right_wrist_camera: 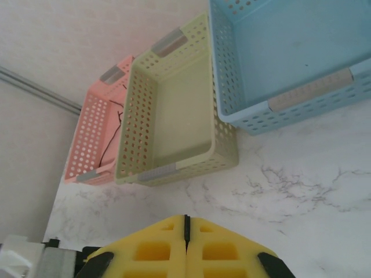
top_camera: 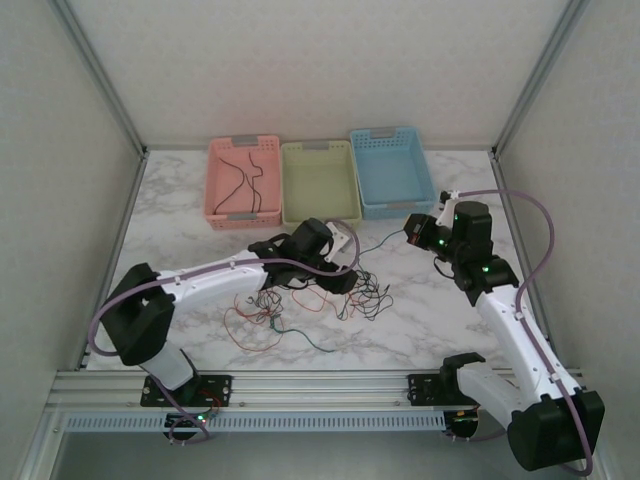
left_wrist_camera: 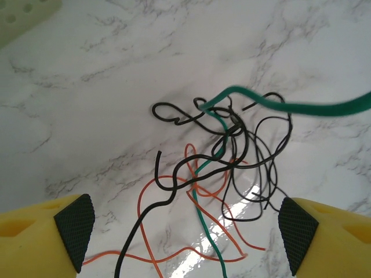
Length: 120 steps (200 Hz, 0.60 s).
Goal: Untangle the cables
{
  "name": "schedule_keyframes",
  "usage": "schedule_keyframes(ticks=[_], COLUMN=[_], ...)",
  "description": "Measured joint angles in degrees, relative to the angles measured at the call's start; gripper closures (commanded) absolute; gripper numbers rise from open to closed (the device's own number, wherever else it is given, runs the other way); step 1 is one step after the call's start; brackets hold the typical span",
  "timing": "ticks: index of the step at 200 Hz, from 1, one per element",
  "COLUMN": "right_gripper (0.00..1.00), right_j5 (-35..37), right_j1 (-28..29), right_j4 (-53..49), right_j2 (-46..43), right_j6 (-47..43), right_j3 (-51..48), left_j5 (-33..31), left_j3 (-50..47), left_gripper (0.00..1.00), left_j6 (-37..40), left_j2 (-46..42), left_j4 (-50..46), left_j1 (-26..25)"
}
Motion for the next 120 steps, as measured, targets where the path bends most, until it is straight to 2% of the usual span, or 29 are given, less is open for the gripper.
schedule_keyframes(ticks=[32,74,100,120], right_gripper=[1.00,1.00,1.00,1.00], right_j5=[-1.01,-4.92,-7.17,-8.13], right_j1=[-3.39,-10.78,-12.81,-13.51], right_j4=[0.07,0.70,1.03,1.33], right_j2=[1.62,6.23,8.17,8.41], right_j6=[0.33,2.84,3.43,3.50], right_j3=[-0.57,-2.97,-4.35,-5.05], left_j5=[0.87,1.11,2.54,3.61], left_j3=[-1.46,-1.62,-1.62,-1.66], left_gripper=[0.15,0.20,0.19,0.14], left_j6=[1.38,2.80,2.80,2.51], left_j2=[0.83,3.52,6.47,7.69], left_j4=[2.71,4.35,4.37,5.05], left_j1=[0.00,0.22,0.28,0.26])
